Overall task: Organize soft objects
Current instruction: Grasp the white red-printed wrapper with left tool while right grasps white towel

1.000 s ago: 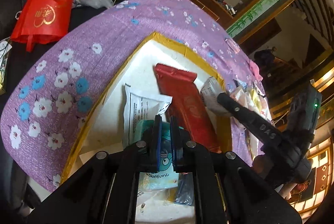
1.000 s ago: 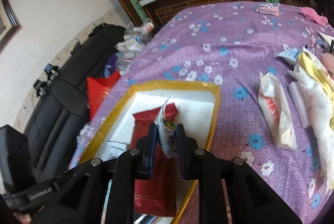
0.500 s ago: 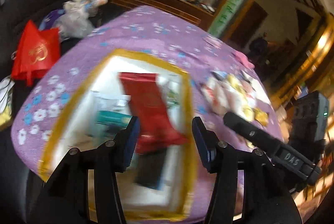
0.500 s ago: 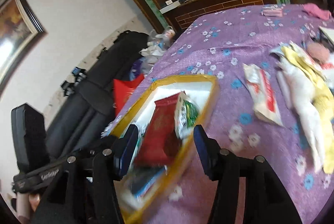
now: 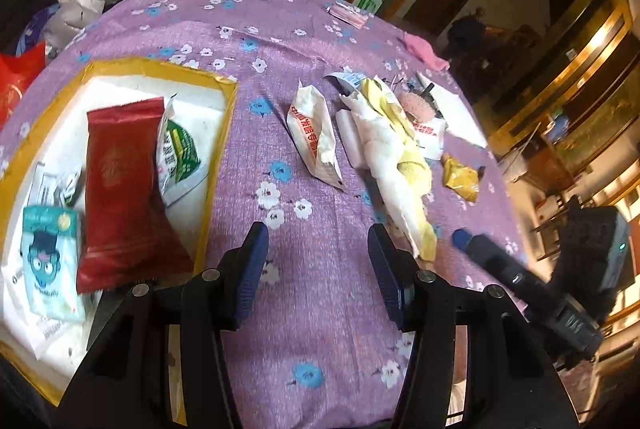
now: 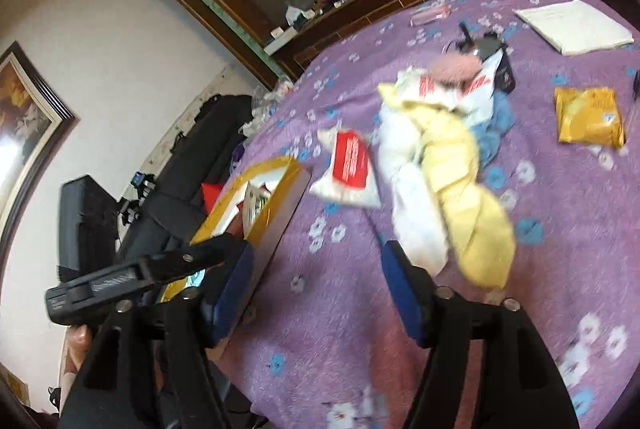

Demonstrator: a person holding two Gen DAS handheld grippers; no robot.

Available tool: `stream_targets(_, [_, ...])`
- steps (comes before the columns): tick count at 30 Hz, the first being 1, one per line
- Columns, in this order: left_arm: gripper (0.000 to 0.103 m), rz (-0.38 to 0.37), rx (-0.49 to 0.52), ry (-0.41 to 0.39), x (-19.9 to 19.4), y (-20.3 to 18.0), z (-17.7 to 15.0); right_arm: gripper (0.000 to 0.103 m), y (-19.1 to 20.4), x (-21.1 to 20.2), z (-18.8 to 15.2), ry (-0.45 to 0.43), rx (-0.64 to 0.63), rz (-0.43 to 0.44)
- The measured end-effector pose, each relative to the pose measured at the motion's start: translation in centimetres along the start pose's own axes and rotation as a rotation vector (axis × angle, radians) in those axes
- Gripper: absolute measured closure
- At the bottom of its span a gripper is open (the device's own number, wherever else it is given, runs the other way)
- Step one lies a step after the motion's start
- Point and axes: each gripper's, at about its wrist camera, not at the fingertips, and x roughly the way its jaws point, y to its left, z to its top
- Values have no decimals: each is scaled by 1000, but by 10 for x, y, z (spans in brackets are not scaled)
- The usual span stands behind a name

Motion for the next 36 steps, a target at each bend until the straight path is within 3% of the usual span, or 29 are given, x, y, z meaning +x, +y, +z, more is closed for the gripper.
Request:
stream_targets(7, [51, 1, 8, 2, 3, 2, 8, 36, -15, 27, 36, 14, 17, -55])
stream_targets(13, [51, 11, 16, 10, 7, 8, 21, 37, -24, 76, 62, 50, 13, -188])
stream_targets(17, [51, 7, 41, 24, 18, 2, 36, 53, -24, 97, 59, 52, -45, -267])
stream_targets(19, [51, 10, 66, 36, 30, -3, 46, 67, -23, 101, 53, 36, -85, -315])
stream_targets(22, [51, 24, 78, 64, 54, -6, 61, 70, -27, 92, 48, -6, -83, -285])
stream_targets(26, [51, 36, 67, 102, 85, -8, 73, 71, -35, 69, 46, -66, -31, -166])
stream_targets(30, [52, 115, 114, 119, 111, -18, 77, 71, -37, 59, 49, -105, -5, -104])
stream_targets(32, [82, 149, 105, 161, 130, -14, 77, 71, -38, 63, 52, -94, 18, -90])
stream_targets(36, [90, 127, 93, 132, 119, -10, 71, 71, -41, 63, 54, -98, 37, -50])
